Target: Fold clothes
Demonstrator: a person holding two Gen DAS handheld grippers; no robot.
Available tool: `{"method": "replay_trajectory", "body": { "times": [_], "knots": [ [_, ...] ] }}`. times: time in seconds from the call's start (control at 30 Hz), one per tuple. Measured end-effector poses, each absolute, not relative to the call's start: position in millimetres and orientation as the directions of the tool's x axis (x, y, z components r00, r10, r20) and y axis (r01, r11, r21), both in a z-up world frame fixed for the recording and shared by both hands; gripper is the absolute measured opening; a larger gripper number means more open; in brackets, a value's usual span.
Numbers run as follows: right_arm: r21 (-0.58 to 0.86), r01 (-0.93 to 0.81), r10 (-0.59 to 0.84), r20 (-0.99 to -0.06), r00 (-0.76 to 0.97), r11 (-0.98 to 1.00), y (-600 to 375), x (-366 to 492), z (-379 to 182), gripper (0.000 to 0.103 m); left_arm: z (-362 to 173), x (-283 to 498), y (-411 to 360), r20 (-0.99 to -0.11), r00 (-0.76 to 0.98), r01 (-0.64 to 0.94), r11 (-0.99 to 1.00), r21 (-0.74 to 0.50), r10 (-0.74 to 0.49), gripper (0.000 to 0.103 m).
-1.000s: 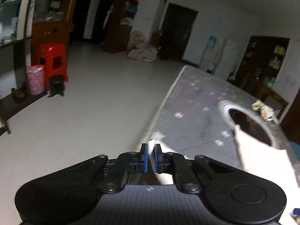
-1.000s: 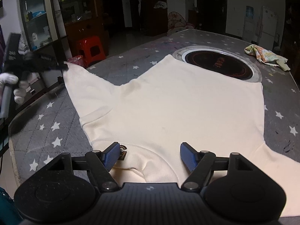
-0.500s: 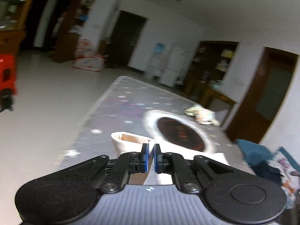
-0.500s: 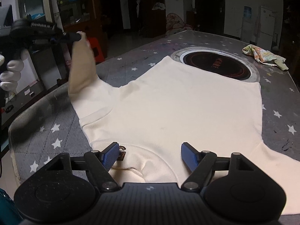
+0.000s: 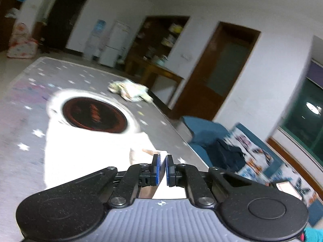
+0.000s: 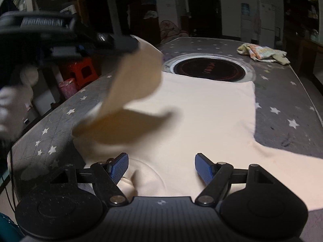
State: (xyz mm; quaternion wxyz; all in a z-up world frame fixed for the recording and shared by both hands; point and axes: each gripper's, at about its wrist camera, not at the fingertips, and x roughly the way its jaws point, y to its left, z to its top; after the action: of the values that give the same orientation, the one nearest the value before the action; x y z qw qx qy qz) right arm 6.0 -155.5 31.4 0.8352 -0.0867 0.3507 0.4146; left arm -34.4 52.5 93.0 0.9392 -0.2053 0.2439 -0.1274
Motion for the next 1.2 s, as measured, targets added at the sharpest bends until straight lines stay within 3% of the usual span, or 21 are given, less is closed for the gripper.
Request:
{"method": "replay_trajectory", "body": {
  "times": [0.13,0.23,0.33,0.43,0.93,1.07,1.2],
  "knots": [
    [0.17,-0.728,0.625,-0.661,0.415,0.664,-164,9,29,0.074,73,-22,32,-0.454,0.797,0.179,0.873,-0.454,-0.4,0.011],
    [0.17,-0.725,0.621,-0.663,0.417,0.668,-168,10,29,0.074,66,-24,29,-0.479,0.771,0.19,0.869,-0.457,-0.421,0.025],
    [0.167,-0.72,0.617,-0.663,0.425,0.674,-172,11,31,0.074,63,-31,39,-0.486,0.772,0.187,0.876,-0.444,-0.41,0.027],
    [0.165,-0.707,0.61,-0.66,0.439,0.688,-174,16,33,0.072,61,-45,56,-0.499,0.786,0.164,0.902,-0.399,-0.364,0.027],
    [0.112,-0.677,0.55,-0.685,0.477,0.727,-153,52,16,0.039,34,-65,131,-0.624,0.772,-0.068,0.959,-0.276,-0.125,0.018],
    [0.072,-0.69,0.535,-0.691,0.486,0.72,-147,53,16,0.034,41,-65,136,-0.61,0.785,-0.081,0.958,-0.276,-0.109,0.018],
    [0.035,-0.697,0.522,-0.691,0.5,0.716,-141,54,16,0.033,51,-55,120,-0.574,0.804,0.001,0.966,-0.257,-0.154,0.018]
  ]
}}
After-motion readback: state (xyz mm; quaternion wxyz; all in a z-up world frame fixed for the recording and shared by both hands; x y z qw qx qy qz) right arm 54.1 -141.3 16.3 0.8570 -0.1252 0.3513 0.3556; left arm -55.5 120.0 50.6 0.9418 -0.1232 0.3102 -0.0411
